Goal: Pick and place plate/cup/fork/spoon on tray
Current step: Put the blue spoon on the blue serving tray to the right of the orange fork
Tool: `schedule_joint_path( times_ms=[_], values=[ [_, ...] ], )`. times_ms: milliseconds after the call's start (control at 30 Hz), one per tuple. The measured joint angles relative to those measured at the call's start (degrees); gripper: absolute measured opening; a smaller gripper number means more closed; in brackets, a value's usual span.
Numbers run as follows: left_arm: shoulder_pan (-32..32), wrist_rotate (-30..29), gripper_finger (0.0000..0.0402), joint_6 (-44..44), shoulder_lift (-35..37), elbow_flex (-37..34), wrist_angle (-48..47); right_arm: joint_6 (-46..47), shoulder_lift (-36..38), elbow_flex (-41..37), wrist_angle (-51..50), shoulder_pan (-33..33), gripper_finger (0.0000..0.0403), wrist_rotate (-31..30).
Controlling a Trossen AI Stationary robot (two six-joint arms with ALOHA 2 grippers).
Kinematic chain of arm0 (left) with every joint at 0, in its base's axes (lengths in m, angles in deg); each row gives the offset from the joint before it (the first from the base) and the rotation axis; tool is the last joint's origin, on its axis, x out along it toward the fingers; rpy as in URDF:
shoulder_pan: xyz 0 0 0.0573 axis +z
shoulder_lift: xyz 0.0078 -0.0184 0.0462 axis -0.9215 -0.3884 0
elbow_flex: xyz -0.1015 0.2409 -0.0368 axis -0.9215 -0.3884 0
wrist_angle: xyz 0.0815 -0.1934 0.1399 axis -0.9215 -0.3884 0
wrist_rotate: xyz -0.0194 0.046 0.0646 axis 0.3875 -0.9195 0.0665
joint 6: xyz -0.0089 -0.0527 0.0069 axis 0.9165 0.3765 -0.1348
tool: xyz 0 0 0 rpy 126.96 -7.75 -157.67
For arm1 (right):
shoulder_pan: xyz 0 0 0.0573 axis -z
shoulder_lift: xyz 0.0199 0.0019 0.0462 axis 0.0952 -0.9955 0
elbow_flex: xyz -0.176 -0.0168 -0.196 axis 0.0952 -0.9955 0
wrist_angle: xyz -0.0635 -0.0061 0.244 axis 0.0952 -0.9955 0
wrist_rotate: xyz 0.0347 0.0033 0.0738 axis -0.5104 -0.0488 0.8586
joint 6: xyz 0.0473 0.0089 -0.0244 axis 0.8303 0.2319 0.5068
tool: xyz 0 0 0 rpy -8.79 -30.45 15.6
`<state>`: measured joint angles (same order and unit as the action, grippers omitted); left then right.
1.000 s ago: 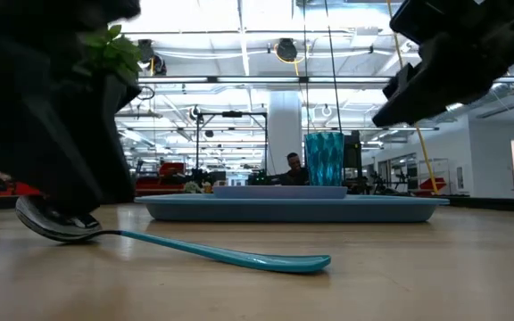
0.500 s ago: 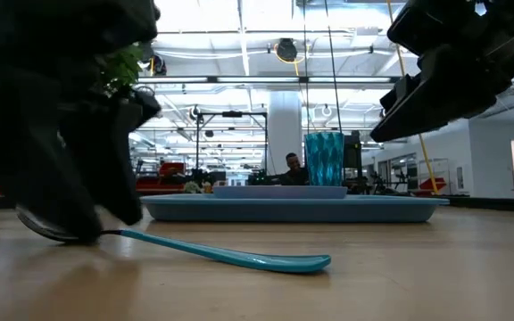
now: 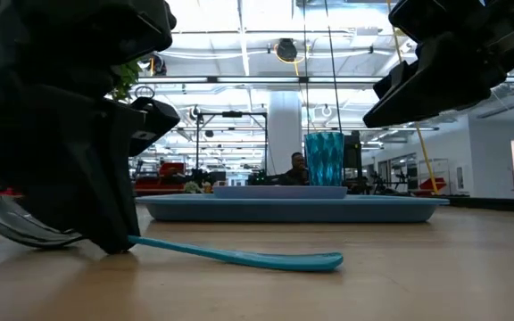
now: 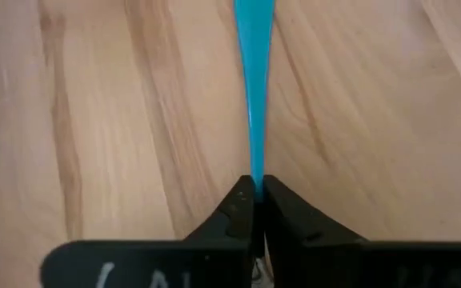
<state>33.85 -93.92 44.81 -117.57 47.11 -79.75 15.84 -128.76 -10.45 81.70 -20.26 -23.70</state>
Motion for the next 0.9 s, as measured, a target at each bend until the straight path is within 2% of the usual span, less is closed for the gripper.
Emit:
schedule_joint_path(
  times_ms=[500, 667, 900],
  values=[
    [2.14, -5.56, 0.0007, -2.41, 4.74, 0.38, -1.03, 0.01, 0.00, -0.02, 0.91, 1.27, 0.0055, -0.07],
    [3.18, -7.01, 0.0009, -4.69, 9.01, 0.32, -2.20, 2.12, 0.00, 0.00, 0.65, 1.29, 0.0055, -3.07],
    [3.10, -16.98, 0.0009, -6.60, 16.92, 0.36, -0.66, 5.95, 0.00, -0.02, 1.06, 2.45, 0.0055, -7.86]
  ],
)
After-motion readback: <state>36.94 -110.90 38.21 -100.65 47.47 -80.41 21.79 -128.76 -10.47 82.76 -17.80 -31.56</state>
